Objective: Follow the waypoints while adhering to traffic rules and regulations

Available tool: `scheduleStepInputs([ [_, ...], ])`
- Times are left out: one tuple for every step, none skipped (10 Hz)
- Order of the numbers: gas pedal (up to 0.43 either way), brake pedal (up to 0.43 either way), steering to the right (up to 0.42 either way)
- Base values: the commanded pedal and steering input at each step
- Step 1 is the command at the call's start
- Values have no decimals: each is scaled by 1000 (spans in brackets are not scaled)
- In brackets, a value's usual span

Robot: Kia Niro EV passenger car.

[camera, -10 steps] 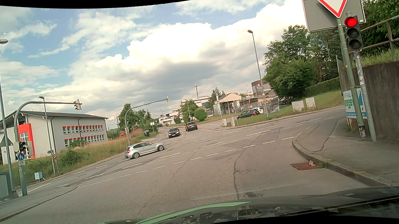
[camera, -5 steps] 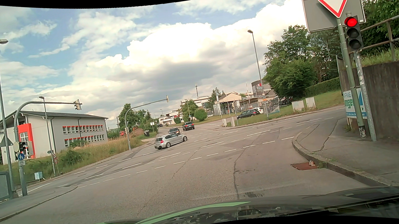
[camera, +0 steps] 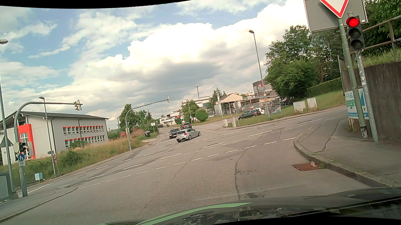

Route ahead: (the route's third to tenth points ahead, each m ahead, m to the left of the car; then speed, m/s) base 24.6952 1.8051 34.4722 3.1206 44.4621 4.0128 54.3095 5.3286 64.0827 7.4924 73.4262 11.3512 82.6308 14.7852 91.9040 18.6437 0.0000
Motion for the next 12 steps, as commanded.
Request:
scheduleStepInputs([
  [0, 598, -14],
  [0, 598, -14],
  [0, 598, -14],
  [0, 591, -14],
  [0, 591, -14],
  [0, 598, -14],
  [0, 598, -14],
  [0, 598, -14],
  [0, 598, -14],
  [0, 598, -14],
  [0, 598, -14],
  [0, 598, -14],
])
